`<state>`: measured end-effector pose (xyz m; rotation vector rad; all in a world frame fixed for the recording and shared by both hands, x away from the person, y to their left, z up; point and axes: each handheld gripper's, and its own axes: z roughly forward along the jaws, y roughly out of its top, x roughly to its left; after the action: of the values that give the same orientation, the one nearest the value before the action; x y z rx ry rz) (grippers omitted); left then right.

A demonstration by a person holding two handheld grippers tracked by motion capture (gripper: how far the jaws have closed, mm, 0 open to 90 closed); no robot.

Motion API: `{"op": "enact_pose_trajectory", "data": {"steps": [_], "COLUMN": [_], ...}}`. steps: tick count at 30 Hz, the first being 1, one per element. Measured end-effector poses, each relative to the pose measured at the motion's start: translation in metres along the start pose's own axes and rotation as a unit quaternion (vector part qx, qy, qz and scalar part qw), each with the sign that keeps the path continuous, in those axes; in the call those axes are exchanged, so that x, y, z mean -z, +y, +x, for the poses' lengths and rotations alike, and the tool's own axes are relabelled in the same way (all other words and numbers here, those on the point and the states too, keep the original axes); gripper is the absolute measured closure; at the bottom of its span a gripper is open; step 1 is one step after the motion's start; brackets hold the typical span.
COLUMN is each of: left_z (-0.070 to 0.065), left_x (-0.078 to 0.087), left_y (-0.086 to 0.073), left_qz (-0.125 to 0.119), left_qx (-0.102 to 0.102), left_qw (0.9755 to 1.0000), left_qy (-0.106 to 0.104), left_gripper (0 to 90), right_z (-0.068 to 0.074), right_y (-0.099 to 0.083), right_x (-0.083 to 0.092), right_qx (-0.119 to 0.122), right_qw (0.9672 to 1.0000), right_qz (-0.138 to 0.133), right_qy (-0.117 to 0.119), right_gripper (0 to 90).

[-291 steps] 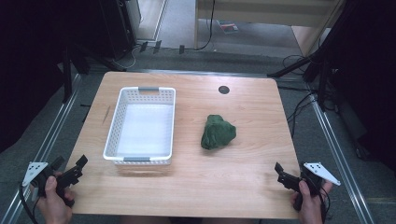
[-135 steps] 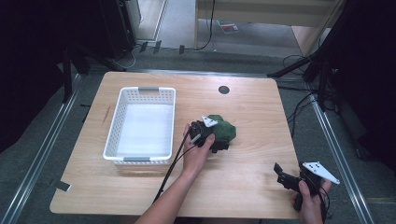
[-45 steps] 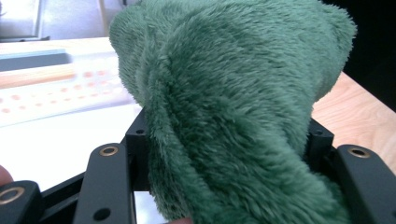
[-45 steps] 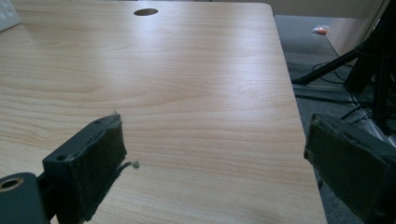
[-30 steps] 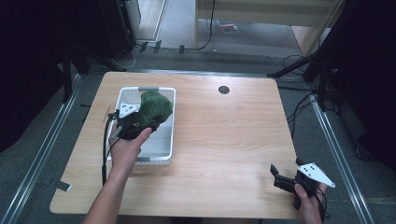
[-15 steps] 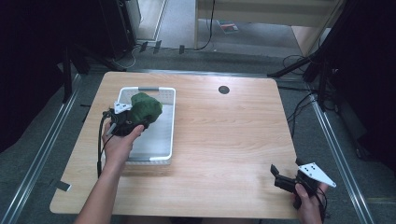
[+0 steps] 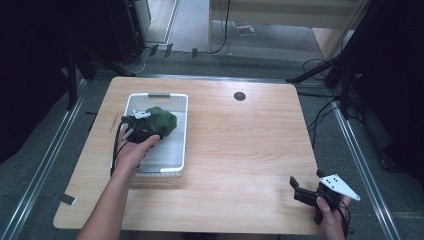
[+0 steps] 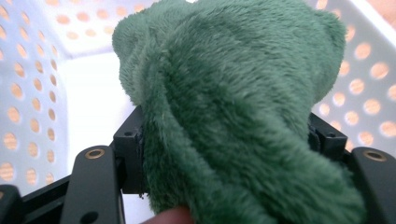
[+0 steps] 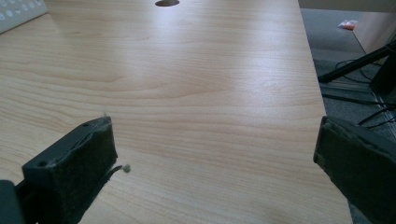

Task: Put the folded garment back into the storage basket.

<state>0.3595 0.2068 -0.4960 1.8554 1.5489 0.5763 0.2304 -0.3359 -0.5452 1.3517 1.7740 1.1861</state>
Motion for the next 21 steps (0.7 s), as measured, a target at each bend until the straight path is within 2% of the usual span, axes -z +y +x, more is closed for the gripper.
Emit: {"op": "enact_pose_trajectory", "data": {"steps": [3, 4, 6, 8, 12, 15, 18, 21], "left_z": [-0.001, -0.001, -0.001, -0.001, -0.001, -0.001, 0.0, 0.001], "left_x": [-0.002, -0.003, -0.002, -0.001, 0.002, 0.007, 0.014, 0.023], "left_y": [0.0, 0.0, 0.0, 0.001, 0.002, 0.003, 0.005, 0.006], "left_qz": [0.031, 0.035, 0.04, 0.04, 0.034, 0.019, 0.0, -0.025], "left_qx": [-0.01, -0.01, -0.01, -0.009, -0.006, 0.002, 0.011, 0.019], "left_qw": [0.9995, 0.9993, 0.9991, 0.9992, 0.9994, 0.9998, 0.9997, 0.9992], "left_qy": [0.004, 0.008, 0.01, 0.003, -0.006, 0.002, -0.021, -0.025], "left_gripper": [27.6, 27.6, 19.7, 15.4, 7.8, 7.5, 2.5, 2.1], "right_z": [0.0, 0.0, 0.0, 0.0, 0.0, 0.0, 0.0, -0.001], "right_y": [0.0, 0.0, 0.0, 0.0, 0.0, 0.0, 0.0, 0.0], "right_x": [0.0, 0.0, 0.0, 0.0, 0.0, 0.0, 0.0, -0.001], "right_qx": [0.0, 0.0, 0.0, 0.0, -0.001, -0.001, -0.002, -0.003], "right_qw": [1.0, 1.0, 1.0, 1.0, 1.0, 1.0, 1.0, 1.0], "right_qz": [0.001, 0.001, 0.001, 0.002, 0.002, 0.002, 0.002, 0.003], "right_qy": [0.0, 0.0, -0.001, -0.001, -0.001, -0.001, -0.001, -0.002], "right_gripper": [0.0, 0.0, 0.0, 0.0, 0.0, 0.0, 0.0, 0.0]}}
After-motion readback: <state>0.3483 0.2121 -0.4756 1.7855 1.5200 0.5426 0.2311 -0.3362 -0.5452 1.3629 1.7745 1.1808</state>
